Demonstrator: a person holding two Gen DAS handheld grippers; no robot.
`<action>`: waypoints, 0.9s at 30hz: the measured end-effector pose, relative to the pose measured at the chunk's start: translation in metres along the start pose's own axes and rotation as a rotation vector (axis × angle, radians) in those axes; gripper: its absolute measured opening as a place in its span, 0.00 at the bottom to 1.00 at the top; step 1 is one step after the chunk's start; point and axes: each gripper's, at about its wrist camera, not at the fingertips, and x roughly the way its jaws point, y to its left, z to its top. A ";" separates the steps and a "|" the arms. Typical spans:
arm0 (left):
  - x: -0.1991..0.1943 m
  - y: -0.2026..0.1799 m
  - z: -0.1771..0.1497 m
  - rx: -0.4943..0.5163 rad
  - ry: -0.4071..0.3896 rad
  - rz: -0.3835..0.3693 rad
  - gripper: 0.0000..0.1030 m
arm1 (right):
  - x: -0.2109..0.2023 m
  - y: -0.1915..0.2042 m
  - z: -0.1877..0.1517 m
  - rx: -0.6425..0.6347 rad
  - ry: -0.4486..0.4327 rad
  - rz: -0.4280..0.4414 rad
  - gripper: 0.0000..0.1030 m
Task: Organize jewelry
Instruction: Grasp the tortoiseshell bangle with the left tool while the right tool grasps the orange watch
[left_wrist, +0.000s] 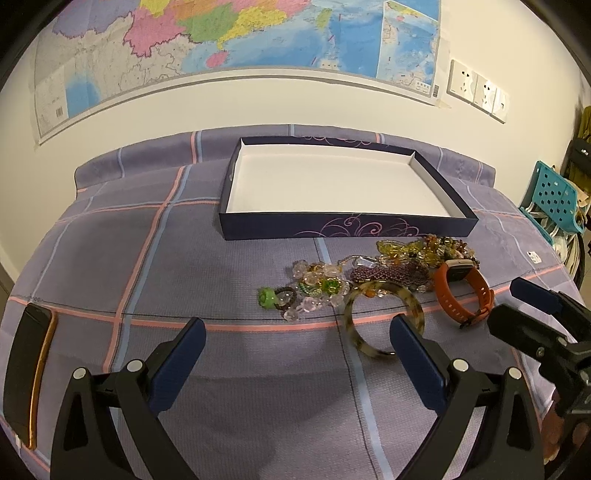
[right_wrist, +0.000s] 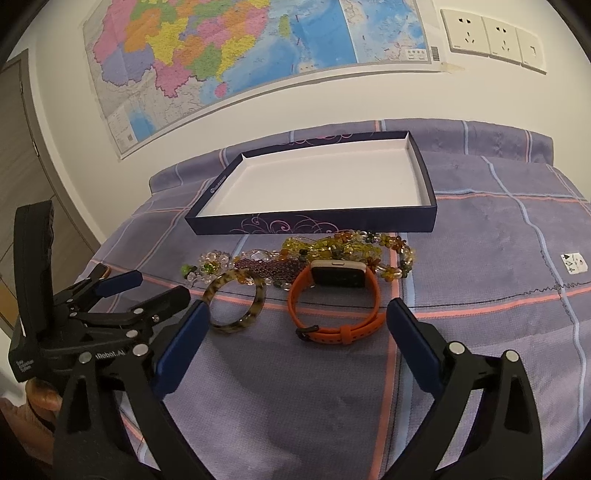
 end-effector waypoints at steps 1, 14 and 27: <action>0.001 0.001 0.000 0.003 0.003 -0.003 0.94 | 0.002 -0.002 -0.001 0.005 0.008 -0.001 0.87; 0.012 -0.013 -0.002 0.063 0.082 -0.215 0.61 | 0.019 -0.050 0.005 0.121 0.075 0.010 0.61; 0.033 -0.022 0.009 0.107 0.170 -0.240 0.29 | 0.038 -0.053 0.011 0.078 0.135 0.010 0.30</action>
